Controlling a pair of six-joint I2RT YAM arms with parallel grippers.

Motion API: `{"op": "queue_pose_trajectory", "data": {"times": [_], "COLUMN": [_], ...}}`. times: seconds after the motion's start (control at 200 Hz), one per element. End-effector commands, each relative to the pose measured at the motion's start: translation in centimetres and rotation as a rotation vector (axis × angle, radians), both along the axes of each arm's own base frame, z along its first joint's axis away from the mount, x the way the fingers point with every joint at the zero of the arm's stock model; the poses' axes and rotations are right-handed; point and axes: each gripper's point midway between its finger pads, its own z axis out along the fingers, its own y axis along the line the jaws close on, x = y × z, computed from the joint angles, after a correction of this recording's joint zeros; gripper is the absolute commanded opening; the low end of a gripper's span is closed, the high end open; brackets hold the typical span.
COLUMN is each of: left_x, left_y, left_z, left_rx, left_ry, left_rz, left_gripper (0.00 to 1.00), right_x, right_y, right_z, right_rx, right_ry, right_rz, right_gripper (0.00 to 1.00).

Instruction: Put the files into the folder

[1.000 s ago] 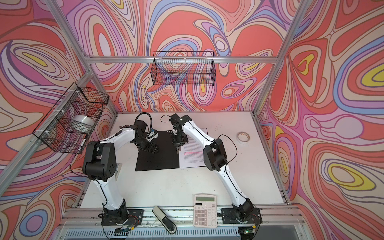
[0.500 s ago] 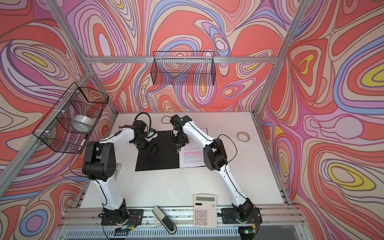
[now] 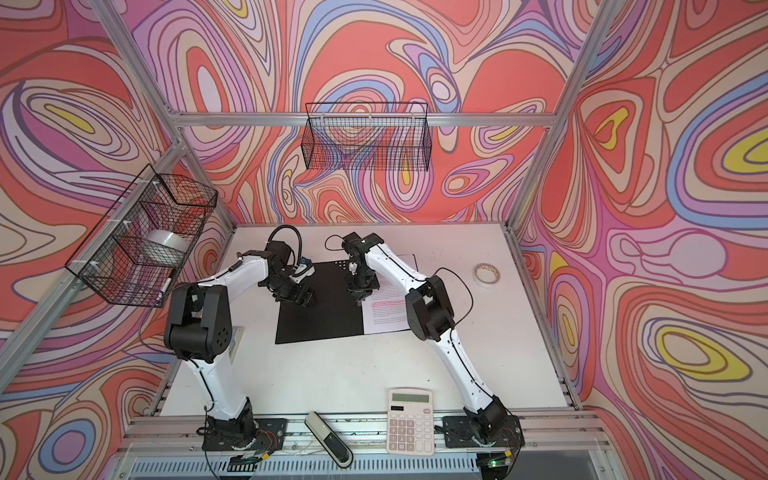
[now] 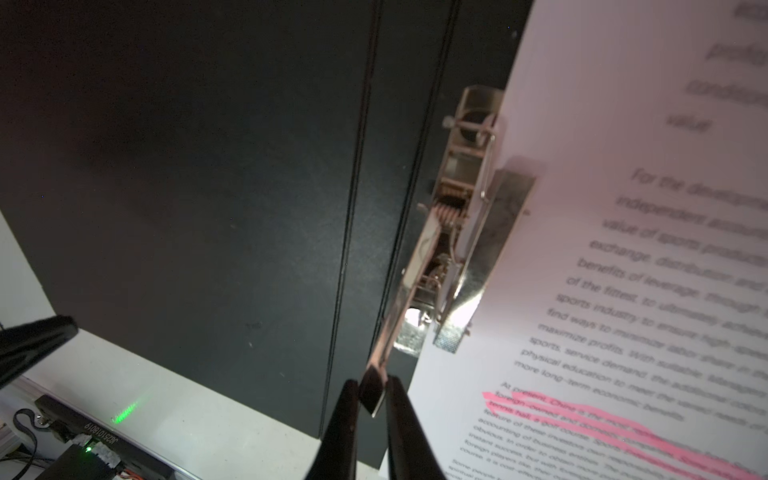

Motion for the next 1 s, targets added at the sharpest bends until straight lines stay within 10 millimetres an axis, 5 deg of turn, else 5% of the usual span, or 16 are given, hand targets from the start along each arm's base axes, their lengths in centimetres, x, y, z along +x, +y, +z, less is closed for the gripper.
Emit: {"op": "queue_pose_trajectory", "data": {"times": [0.0, 0.24, 0.501, 0.816, 0.997], "left_x": [-0.9, -0.8, -0.5, 2.9, 5.4], "left_y": [0.1, 0.2, -0.4, -6.4, -10.6], "left_z": [0.0, 0.1, 0.5, 5.8, 5.8], "left_rx": [-0.010, -0.011, -0.047, -0.428, -0.483], "left_ry": [0.022, 0.020, 0.011, -0.020, -0.023], "left_rz": [-0.012, -0.009, -0.011, -0.028, -0.082], "left_gripper": [0.83, 0.83, 0.83, 0.83, 0.82], "right_x": [-0.3, 0.0, 1.7, 5.0, 6.4], "right_y": [-2.5, -2.2, -0.6, -0.4, -2.7], "right_z": [-3.9, -3.5, 0.4, 7.9, 9.8], "right_rx": [-0.117, -0.093, -0.001, 0.083, 0.068], "right_ry": [0.050, 0.042, -0.044, -0.237, -0.308], "right_rz": [-0.014, -0.017, -0.018, -0.107, -0.184], "right_gripper": [0.14, 0.14, 0.16, 0.22, 0.22]}}
